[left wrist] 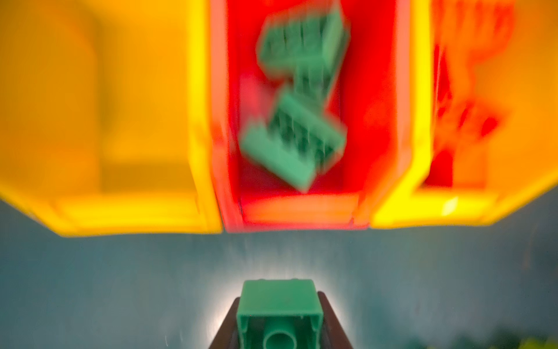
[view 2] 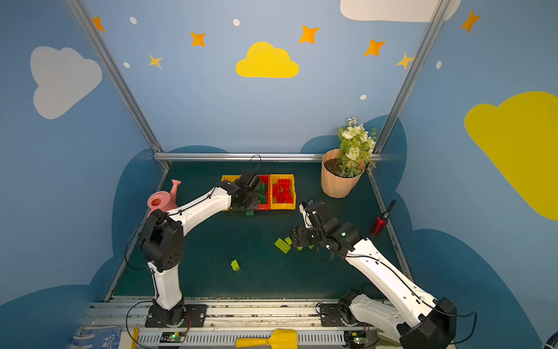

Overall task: Sort the legos into containers by color
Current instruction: Pick up the lego from the center of the table, then place the lego in the container.

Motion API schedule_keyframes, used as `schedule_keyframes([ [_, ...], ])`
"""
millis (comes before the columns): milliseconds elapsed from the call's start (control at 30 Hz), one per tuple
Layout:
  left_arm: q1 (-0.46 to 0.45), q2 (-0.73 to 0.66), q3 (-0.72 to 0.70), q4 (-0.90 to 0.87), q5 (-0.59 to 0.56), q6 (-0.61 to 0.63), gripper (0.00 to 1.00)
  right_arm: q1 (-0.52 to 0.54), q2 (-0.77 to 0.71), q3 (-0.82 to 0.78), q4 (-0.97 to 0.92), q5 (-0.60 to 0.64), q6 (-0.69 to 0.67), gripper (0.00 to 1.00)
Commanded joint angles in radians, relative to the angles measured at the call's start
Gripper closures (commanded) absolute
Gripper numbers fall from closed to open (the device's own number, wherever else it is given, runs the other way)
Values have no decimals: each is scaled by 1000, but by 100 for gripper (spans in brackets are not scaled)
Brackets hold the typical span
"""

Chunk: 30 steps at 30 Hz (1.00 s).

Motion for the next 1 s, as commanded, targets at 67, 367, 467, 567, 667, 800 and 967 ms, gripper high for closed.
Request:
schedule_keyframes([
  [67,42,175,286,-109,29,78,75,-22,7,53,-27,4,-12,16],
  [367,69,576,938,-328,33,103,74,-66,38,77,-48,-10,-23,16],
  [467,77,610,977,-313,32,111,72,-84,38,81,-56,-12,-25,16],
  [567,83,598,936,-271,34,116,63,-96,34,86,-59,-16,-26,16],
  [667,85,587,913,-253,38,121,43,-102,34,89,-60,-23,-22,16],
  [800,86,561,912,-271,67,129,28,-103,32,91,-59,-48,-25,16],
  [967,65,450,811,-288,37,129,25,-103,25,88,-63,-64,-35,16],
])
